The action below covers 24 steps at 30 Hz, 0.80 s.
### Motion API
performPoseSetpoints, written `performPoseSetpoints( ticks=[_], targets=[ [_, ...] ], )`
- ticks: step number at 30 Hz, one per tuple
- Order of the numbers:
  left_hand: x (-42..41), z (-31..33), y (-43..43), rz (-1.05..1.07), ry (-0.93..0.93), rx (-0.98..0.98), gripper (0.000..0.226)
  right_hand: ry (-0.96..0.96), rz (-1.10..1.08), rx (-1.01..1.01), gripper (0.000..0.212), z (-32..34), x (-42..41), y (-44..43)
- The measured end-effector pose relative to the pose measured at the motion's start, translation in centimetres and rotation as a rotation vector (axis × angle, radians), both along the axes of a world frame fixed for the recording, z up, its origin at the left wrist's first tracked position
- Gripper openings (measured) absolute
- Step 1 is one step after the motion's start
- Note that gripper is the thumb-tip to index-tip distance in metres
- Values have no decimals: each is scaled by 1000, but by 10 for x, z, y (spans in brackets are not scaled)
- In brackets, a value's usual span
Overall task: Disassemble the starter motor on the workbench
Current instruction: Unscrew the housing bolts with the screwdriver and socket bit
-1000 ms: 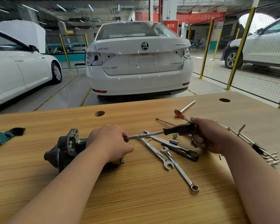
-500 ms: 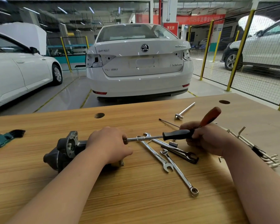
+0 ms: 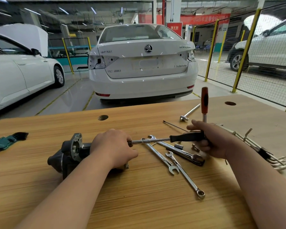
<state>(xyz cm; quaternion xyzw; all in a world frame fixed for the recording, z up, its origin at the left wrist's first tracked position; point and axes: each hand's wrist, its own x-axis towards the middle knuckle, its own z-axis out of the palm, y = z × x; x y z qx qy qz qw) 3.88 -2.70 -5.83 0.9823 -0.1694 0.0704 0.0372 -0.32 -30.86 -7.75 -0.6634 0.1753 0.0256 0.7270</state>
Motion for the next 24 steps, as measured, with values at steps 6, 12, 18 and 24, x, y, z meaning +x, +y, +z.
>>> performPoseSetpoints(
  ticks=[6,12,18,24],
  targets=[
    [2,-2,1,-10,23,-4,35,28,-75,34,31,1,1,1],
    [1,-3,-1,-8,-6,-5,43,53,-58,72,26,-1,3,-1],
    [0,-7,1,-4,-41,-87,39,-22,-68,-52,20,-2,4,0],
    [0,-3,1,1,4,-35,40,-87,-39,-40,17,-3,4,-2]
  ],
)
